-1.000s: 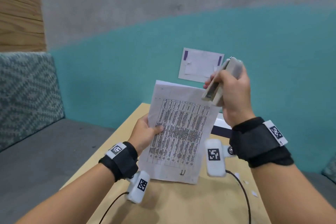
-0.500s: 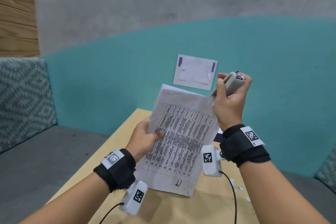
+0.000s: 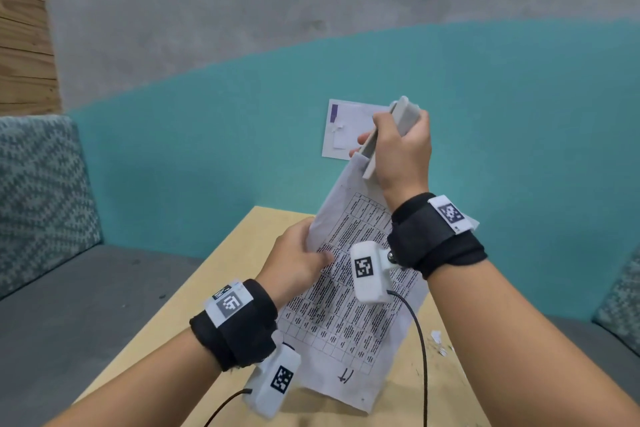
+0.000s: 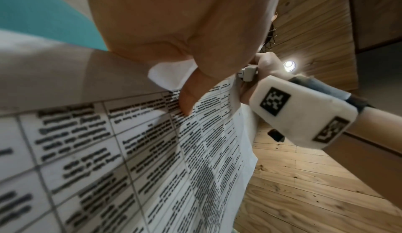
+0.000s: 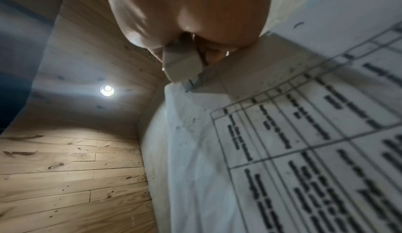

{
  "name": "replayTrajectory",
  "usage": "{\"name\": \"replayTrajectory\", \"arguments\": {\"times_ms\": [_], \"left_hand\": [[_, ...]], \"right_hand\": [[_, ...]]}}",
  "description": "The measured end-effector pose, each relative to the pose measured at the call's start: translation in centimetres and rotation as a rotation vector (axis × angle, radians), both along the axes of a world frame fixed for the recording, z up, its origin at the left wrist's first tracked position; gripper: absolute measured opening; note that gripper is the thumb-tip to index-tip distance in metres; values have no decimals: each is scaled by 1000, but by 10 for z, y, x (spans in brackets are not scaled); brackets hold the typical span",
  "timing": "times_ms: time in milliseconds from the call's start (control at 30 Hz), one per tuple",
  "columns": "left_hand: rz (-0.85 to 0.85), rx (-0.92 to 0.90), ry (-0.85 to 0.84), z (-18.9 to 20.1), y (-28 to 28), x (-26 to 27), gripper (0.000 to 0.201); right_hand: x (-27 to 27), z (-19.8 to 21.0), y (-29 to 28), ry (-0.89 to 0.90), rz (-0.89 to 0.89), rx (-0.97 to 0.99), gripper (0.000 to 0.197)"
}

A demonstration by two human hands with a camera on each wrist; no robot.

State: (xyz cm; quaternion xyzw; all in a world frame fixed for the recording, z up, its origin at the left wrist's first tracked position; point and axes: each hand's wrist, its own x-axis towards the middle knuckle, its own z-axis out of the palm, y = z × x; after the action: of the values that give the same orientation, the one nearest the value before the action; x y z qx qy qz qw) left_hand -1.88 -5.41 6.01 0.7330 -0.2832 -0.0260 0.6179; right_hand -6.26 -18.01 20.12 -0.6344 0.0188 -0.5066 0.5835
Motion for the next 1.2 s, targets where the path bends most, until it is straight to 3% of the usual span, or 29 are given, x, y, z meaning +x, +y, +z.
{"name": "replayTrajectory", "arguments": {"times_ms": [666,1200], "left_hand": [[54,109,-129,9,-3,-17,37],[38,92,-140,7,-5,-23,30]], "right_hand": [[0,15,-2,-149,-169,8,26],[-4,20,4,-272,-83,60,32]]}}
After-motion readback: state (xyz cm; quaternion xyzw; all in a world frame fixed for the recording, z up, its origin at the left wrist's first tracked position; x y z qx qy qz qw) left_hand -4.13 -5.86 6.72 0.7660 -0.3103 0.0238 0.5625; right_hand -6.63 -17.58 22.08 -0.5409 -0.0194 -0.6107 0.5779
